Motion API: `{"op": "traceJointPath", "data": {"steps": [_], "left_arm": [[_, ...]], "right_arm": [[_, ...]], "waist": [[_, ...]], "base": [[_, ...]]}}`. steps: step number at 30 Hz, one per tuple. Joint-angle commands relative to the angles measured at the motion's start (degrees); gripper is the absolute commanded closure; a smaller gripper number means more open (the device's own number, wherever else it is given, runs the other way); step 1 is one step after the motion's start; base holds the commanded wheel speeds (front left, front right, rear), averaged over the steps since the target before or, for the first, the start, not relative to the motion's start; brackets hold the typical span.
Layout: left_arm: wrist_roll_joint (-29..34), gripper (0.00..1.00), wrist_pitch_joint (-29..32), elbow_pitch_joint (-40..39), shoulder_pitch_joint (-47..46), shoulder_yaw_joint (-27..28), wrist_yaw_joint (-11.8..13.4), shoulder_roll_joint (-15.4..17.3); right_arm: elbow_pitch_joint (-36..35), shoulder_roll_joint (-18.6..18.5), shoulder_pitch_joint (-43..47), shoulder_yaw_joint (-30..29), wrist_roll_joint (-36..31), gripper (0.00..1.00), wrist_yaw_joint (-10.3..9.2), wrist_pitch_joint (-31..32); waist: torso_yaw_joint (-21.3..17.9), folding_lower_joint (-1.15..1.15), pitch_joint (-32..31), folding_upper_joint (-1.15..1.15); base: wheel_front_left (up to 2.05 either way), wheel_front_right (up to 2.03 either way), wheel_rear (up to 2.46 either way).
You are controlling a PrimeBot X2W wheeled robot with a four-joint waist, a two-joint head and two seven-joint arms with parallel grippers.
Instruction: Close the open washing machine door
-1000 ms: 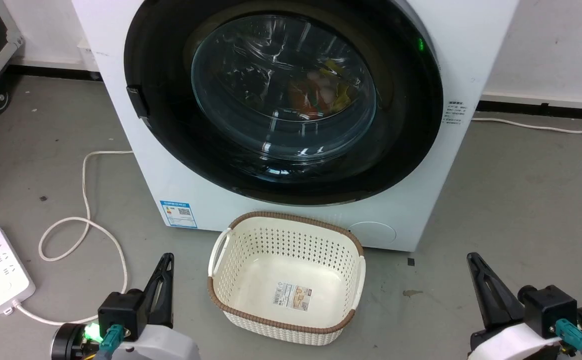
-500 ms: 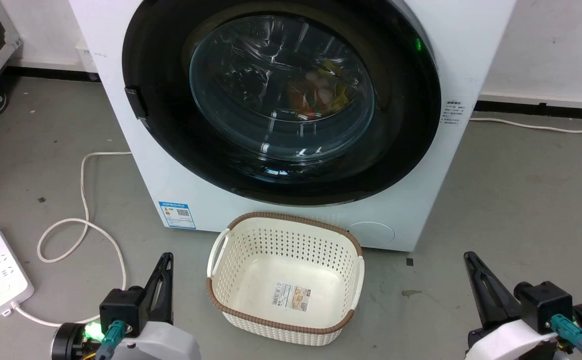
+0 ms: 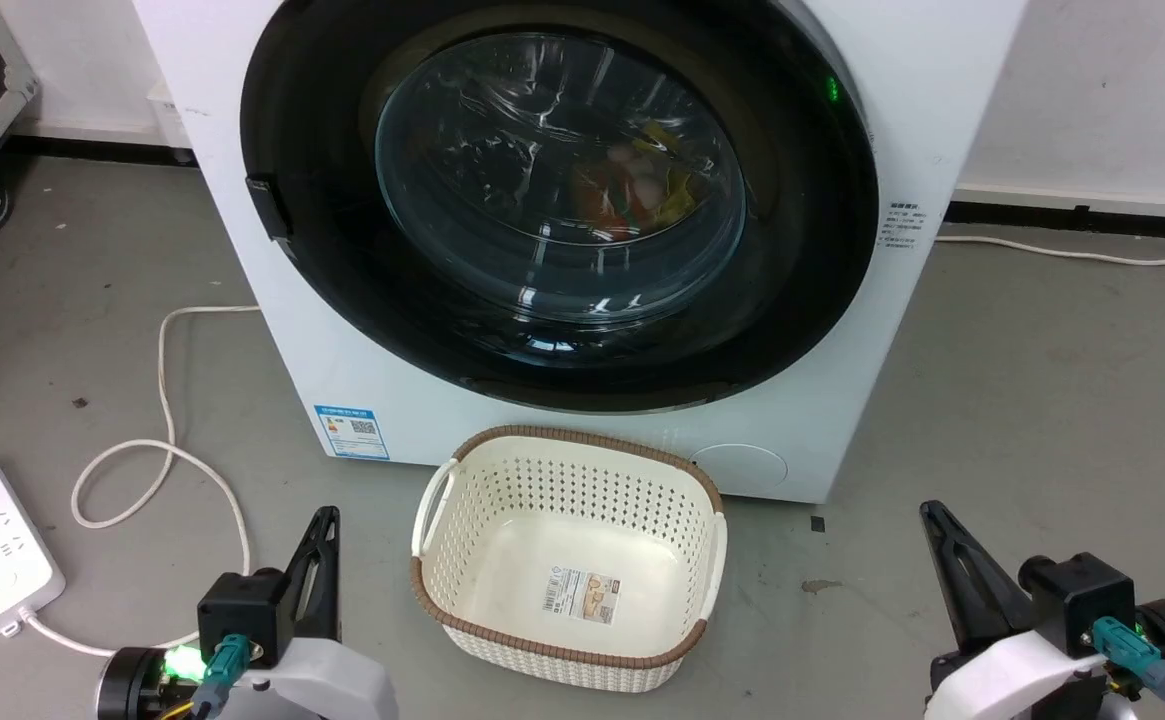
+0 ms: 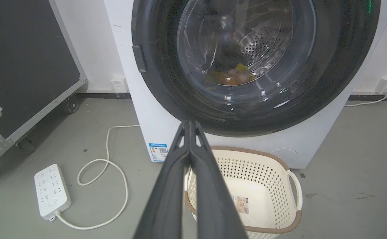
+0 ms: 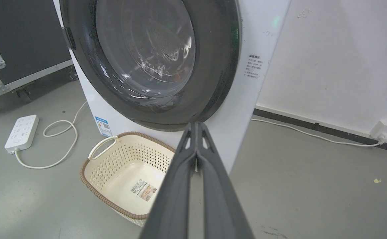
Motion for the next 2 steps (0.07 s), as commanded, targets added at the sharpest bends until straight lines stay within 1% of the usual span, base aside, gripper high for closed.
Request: {"op": "traceJointPath", "data": {"steps": [1, 2], "left_arm": [[0.6, 1.00, 0.4, -0.3, -0.9, 0.3, 0.2, -0.4], [0.7, 1.00, 0.5, -0.3, -0.9, 0.4, 0.2, -0.5]], "right_arm": [[-0.4, 0.3, -0.7, 0.2, 0.3, 1.00, -0.04, 0.4], [-0.4, 0.3, -0.7, 0.2, 0.3, 1.00, -0.04, 0.5]], "waist": [[0.0, 0.00, 0.0, 0.00], [0.0, 0.00, 0.0, 0.00]], "base": [[0.00, 0.00, 0.00], [0.00, 0.00, 0.00]]}}
